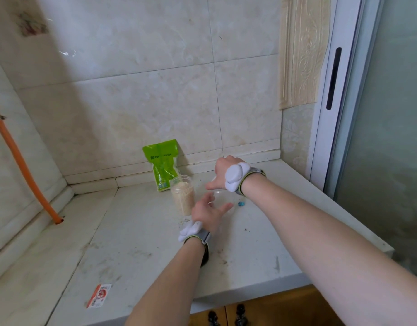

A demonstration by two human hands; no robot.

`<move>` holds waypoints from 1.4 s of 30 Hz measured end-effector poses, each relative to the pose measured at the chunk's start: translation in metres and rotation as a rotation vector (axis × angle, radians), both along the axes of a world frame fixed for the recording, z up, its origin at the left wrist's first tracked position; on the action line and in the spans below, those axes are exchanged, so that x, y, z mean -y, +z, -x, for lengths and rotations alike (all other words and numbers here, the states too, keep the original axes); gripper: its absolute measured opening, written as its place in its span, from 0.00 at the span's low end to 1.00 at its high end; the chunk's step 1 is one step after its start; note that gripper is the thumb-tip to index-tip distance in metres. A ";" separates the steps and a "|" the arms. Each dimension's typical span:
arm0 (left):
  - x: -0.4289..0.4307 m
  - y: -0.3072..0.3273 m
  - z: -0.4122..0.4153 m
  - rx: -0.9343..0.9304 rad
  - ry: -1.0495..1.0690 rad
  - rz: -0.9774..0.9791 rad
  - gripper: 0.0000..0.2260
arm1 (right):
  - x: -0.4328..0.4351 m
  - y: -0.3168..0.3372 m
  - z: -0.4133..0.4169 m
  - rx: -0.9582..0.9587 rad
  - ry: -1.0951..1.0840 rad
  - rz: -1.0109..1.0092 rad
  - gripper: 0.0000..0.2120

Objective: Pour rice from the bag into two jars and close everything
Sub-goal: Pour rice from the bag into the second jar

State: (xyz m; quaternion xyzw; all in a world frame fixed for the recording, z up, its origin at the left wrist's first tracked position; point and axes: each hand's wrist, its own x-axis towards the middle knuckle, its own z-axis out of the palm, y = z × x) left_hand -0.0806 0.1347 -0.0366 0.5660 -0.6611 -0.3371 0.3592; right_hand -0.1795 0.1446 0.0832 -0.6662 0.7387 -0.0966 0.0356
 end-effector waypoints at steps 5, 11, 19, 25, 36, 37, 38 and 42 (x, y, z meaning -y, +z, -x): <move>-0.003 -0.001 -0.002 -0.016 0.017 0.005 0.30 | -0.001 0.005 0.004 -0.019 0.088 -0.074 0.23; -0.002 0.000 -0.003 0.012 0.054 0.011 0.29 | 0.000 0.000 0.003 0.136 0.170 -0.102 0.29; 0.000 0.001 -0.005 0.070 0.067 0.004 0.32 | 0.008 -0.004 -0.005 -0.095 0.019 -0.052 0.35; -0.001 0.004 -0.005 0.059 0.058 -0.004 0.31 | 0.006 -0.002 -0.004 -0.050 0.094 -0.093 0.29; -0.001 0.004 -0.006 0.043 0.061 -0.006 0.33 | 0.006 -0.003 0.001 0.141 0.157 -0.065 0.29; -0.002 0.003 -0.005 0.045 0.061 -0.010 0.34 | 0.007 -0.003 0.001 0.056 0.121 -0.062 0.31; -0.002 0.004 -0.005 0.045 0.060 -0.012 0.34 | 0.008 -0.004 0.000 -0.029 0.080 -0.072 0.34; -0.003 0.004 -0.005 0.044 0.065 -0.005 0.33 | 0.011 -0.006 -0.004 -0.081 0.037 -0.061 0.29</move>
